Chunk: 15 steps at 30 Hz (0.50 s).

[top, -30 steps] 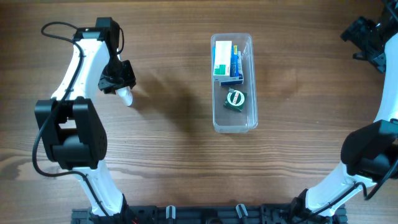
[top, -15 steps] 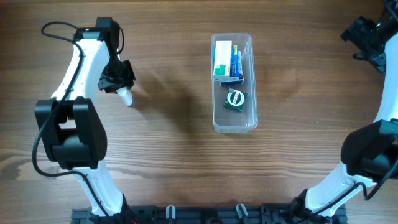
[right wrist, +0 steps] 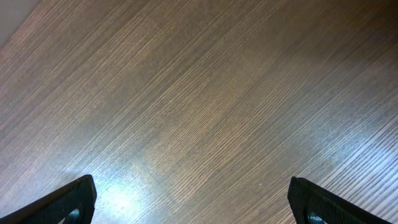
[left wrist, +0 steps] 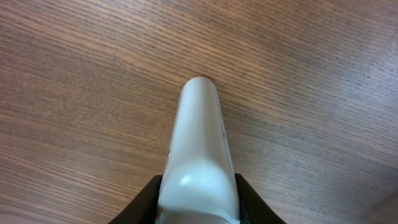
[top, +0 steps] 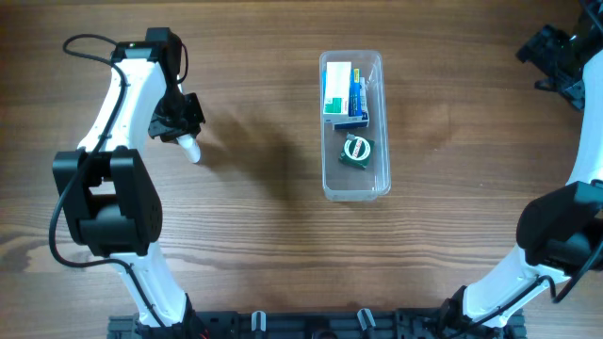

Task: Pack container
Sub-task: 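Lower the left gripper around the white bottle and grasp it, then carry the white bottle right and lower it into the container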

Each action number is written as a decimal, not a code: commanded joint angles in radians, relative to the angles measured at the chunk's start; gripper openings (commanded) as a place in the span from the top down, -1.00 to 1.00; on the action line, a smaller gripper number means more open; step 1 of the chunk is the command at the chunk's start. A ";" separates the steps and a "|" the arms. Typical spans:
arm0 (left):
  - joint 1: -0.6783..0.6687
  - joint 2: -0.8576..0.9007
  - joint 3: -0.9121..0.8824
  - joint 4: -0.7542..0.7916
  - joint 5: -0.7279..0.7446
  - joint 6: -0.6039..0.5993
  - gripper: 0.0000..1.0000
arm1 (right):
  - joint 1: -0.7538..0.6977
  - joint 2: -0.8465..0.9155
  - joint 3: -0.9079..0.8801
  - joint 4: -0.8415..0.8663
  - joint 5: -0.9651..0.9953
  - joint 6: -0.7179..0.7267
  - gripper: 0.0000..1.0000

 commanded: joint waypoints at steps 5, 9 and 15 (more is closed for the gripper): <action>0.000 -0.097 0.016 -0.020 0.000 0.005 0.41 | 0.002 0.011 0.003 0.003 -0.002 0.014 -0.99; -0.017 -0.161 0.016 -0.035 0.010 0.005 0.40 | 0.002 0.011 0.003 0.003 -0.002 0.014 -0.99; -0.106 -0.280 0.016 -0.047 0.051 -0.003 0.38 | 0.002 0.011 0.003 0.003 -0.002 0.014 -1.00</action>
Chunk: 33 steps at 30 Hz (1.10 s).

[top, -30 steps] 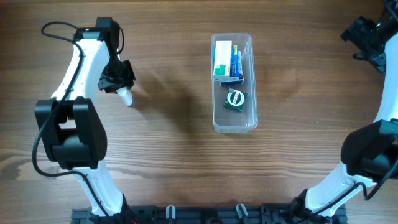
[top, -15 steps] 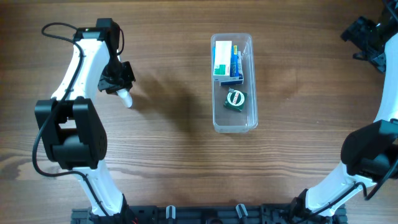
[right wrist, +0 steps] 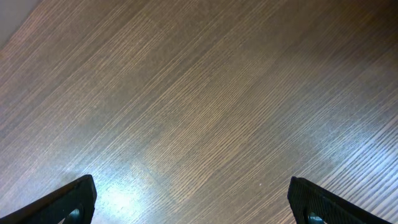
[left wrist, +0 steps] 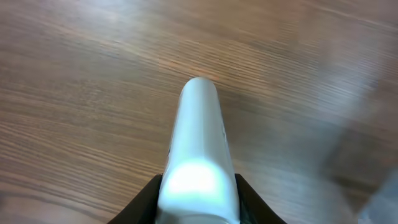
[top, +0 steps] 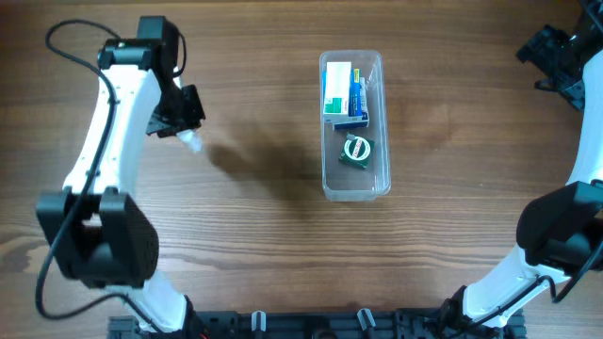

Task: Pack container
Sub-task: 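Carry the white bottle right and lower it into the container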

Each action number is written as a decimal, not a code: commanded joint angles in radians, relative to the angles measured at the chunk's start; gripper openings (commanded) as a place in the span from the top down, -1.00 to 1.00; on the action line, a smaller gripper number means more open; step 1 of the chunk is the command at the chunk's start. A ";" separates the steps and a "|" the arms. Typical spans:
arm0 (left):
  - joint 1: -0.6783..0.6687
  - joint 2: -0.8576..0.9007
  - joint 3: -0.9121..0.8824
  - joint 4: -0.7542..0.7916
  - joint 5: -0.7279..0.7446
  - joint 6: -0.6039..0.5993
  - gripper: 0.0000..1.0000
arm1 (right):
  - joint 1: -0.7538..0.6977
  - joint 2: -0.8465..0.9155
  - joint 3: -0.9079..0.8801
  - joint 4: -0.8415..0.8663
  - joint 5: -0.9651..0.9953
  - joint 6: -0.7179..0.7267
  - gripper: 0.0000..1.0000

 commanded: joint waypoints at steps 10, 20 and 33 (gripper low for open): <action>-0.384 -0.248 0.016 0.012 0.043 -0.175 0.38 | 0.002 0.011 0.003 0.003 -0.002 0.014 -0.99; -0.603 -0.255 0.016 0.115 0.103 -0.259 0.37 | 0.002 0.011 0.003 0.003 -0.002 0.014 -1.00; -0.792 -0.221 0.015 0.342 0.109 -0.262 0.31 | 0.002 0.011 0.003 0.003 -0.002 0.014 -0.99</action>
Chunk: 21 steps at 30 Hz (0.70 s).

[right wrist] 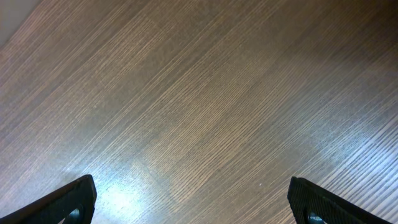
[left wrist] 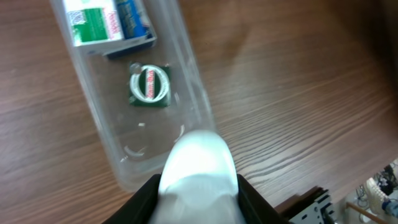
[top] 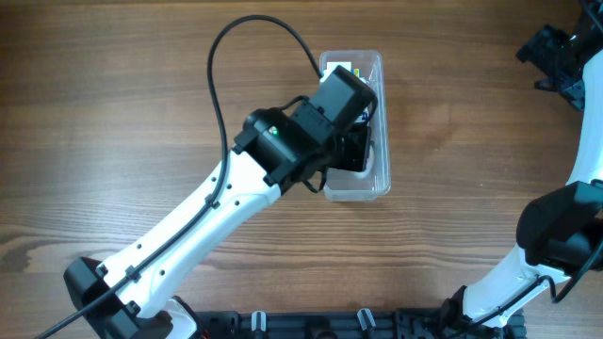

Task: Pack container
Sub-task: 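Carry the white bottle right and lower it into the container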

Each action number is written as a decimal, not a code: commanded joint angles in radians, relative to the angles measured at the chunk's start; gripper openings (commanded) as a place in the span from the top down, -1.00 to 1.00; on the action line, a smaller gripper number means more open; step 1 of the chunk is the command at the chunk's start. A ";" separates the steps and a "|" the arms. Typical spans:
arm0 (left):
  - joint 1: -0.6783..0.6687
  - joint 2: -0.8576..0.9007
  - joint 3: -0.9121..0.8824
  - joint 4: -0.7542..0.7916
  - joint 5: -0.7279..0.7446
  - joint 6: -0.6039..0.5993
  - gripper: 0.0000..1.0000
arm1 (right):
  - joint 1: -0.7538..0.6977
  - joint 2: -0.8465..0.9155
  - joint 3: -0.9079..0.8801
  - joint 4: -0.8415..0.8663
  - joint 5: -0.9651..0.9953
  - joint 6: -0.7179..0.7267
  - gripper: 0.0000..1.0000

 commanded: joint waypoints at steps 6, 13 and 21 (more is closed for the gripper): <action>-0.022 0.120 0.015 0.088 -0.044 -0.017 0.27 | 0.002 0.011 0.003 0.003 -0.002 0.014 -1.00; -0.021 0.243 0.015 0.143 -0.087 -0.017 0.27 | 0.002 0.011 0.003 0.003 -0.002 0.014 -1.00; -0.021 0.273 0.015 0.143 -0.087 -0.017 0.15 | 0.002 0.011 0.003 0.003 -0.002 0.014 -0.99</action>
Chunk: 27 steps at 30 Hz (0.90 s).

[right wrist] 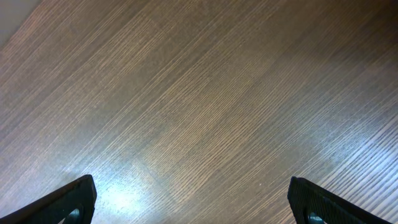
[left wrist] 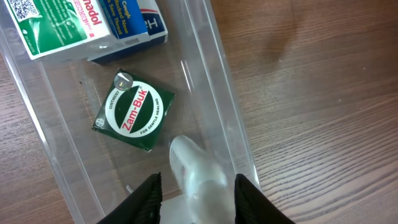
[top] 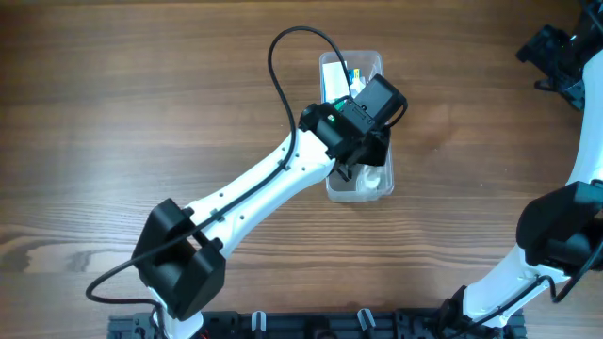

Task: Pack container
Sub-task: 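Carry the white bottle right and lower it into the container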

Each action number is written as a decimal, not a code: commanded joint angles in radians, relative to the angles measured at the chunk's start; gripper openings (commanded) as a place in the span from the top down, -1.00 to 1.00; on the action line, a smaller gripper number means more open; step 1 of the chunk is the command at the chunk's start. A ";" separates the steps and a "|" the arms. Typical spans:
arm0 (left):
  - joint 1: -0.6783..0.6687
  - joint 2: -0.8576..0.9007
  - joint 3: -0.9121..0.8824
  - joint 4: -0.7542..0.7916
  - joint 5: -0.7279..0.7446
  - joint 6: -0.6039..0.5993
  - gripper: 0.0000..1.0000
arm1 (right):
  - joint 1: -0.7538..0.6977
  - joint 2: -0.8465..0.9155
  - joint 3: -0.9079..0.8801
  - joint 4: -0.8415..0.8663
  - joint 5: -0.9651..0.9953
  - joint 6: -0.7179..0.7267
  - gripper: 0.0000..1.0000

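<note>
A clear plastic container (top: 373, 57) stands at the table's middle; its side wall (left wrist: 217, 81) also shows in the left wrist view. Inside lie a green Zam-Buk tin (left wrist: 134, 110), a green-and-white box (left wrist: 56, 25) and a blue box (left wrist: 137, 28). My left gripper (left wrist: 198, 202) is shut on a white bottle (left wrist: 196, 174). The bottle's tip is down in the container's near end, right beside the tin, and looks blurred. My right gripper (right wrist: 193, 199) is open over bare wood at the far right (top: 556, 56).
The left arm (top: 273, 184) stretches diagonally from the front left across the table and covers the container's middle. A black rail (top: 311, 325) runs along the front edge.
My left gripper has dropped lower over the container's near end. The white bottle was above the container; now its tip is inside, beside the green tin. The right arm has not moved.
My left gripper first held the white bottle low over the wood at the table's far left. It then had it a little farther back there, then above the container's near end. Now the bottle reaches into the container. The right gripper stayed open throughout.
</note>
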 commanded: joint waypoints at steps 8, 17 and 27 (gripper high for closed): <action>0.006 -0.067 0.047 0.002 -0.026 -0.005 -0.99 | 0.002 0.011 0.003 0.003 -0.002 0.014 -0.99; 0.063 -0.356 0.047 -0.237 -0.168 -0.006 -1.00 | 0.002 0.011 0.003 0.003 -0.002 0.014 -0.99; 0.066 -0.369 0.047 -0.288 -0.166 -0.006 -0.99 | 0.002 0.011 0.003 0.003 -0.002 0.014 -0.99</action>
